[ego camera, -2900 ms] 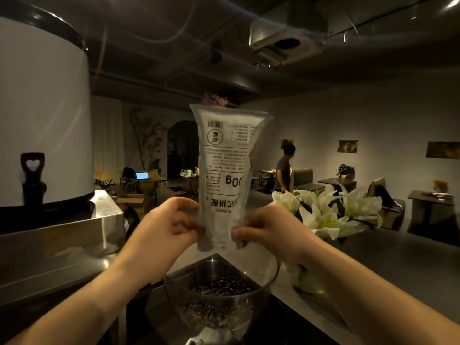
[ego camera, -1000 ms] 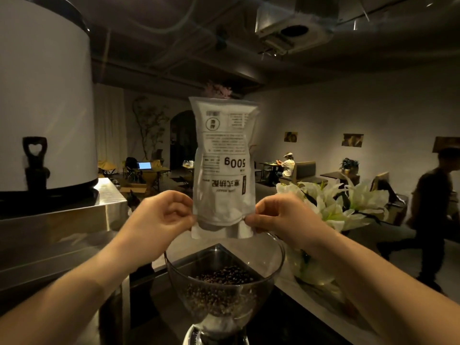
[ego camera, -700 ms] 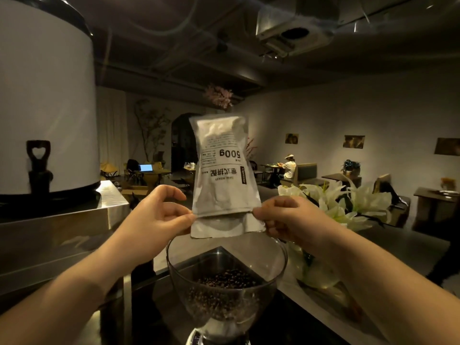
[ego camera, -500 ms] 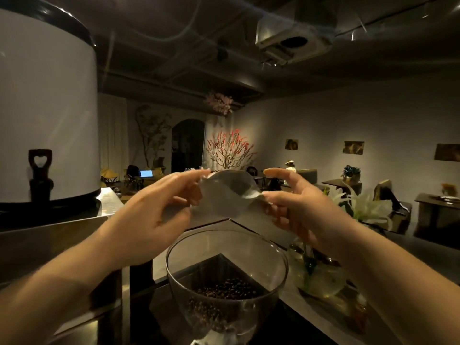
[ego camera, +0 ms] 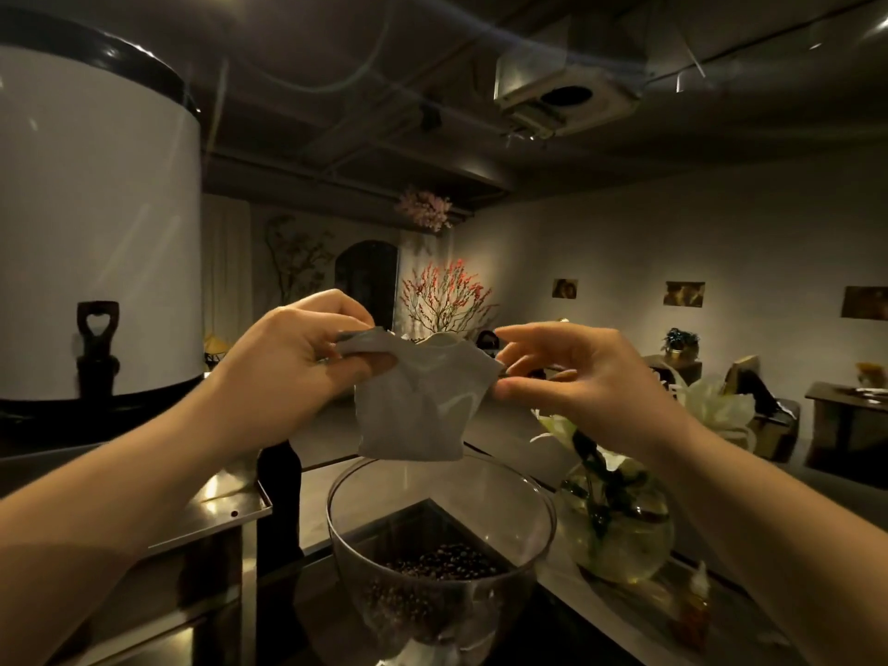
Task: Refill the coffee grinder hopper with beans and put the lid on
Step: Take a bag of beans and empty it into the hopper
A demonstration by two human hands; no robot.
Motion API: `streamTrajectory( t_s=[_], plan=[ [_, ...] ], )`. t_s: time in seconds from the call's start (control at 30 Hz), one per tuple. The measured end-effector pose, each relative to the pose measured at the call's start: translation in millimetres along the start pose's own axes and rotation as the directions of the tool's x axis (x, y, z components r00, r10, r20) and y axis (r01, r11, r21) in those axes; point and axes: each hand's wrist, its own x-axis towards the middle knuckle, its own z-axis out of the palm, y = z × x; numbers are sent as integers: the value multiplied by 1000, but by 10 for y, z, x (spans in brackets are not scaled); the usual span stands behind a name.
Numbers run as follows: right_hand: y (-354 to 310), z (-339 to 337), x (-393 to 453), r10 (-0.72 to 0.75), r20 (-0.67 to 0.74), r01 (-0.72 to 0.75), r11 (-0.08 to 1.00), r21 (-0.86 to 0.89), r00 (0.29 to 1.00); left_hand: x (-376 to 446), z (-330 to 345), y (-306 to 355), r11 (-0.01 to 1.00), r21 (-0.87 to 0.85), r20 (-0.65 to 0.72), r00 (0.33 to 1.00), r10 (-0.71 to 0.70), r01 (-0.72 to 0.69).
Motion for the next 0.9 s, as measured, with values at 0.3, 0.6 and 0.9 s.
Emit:
streamTrajectory(
  t_s=[0.3,0.6,0.9],
  plan=[
    [-151,179,127,-123,-69,128,990,65,990,35,136,205,937,-338,63,995,-72,90],
    [73,214,-20,20,72,-30,989,146,997,51,148,69,947,-244,165,972,-169,207],
    [-70,217,20,-25,-29,33,956,292,999,61,189,195,867,-419,198,959,-202,269]
  ],
)
